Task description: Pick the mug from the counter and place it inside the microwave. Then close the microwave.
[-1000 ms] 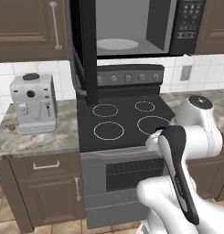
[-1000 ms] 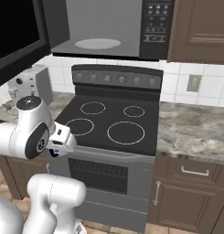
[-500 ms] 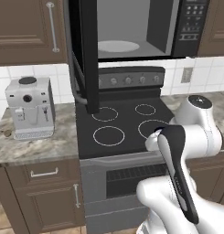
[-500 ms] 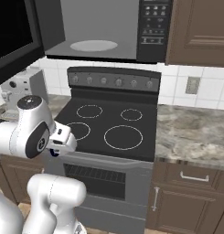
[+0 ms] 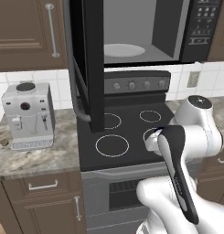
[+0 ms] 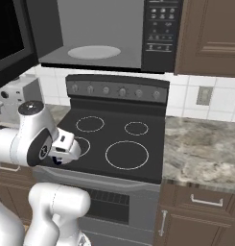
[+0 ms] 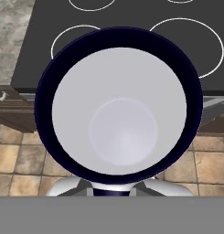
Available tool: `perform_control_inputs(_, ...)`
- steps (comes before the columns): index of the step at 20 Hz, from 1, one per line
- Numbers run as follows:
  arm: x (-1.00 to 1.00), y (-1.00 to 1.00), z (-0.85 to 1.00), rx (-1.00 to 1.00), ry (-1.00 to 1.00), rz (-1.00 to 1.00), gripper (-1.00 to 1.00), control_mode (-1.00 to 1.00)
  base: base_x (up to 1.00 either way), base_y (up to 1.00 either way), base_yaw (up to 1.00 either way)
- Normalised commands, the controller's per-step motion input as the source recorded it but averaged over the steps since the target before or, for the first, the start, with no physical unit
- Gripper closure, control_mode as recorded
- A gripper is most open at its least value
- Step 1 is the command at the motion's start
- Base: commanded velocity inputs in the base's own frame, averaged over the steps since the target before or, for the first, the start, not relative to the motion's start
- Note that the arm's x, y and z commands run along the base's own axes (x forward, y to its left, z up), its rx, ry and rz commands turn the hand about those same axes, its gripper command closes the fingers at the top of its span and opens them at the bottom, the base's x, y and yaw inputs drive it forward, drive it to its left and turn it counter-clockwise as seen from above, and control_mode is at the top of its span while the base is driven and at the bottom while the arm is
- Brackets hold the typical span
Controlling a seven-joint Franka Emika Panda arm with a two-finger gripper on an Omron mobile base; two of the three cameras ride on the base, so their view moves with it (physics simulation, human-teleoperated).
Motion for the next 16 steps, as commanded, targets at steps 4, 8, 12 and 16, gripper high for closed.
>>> perform_control_inputs(4,0.0,0.0,0.0,0.0,0.0,0.0,1.0,1.0,0.03,0.02,0.02)
perform_control_inputs(8,0.0,0.0,0.0,0.0,0.0,0.0,1.0,1.0,0.0,0.0,0.0)
perform_control_inputs(12,0.0,0.0,0.0,0.0,0.0,0.0,1.0,1.0,0.0,0.0,0.0)
perform_control_inputs(16,0.0,0.0,0.0,0.0,0.0,0.0,1.0,1.0,0.0,0.0,0.0)
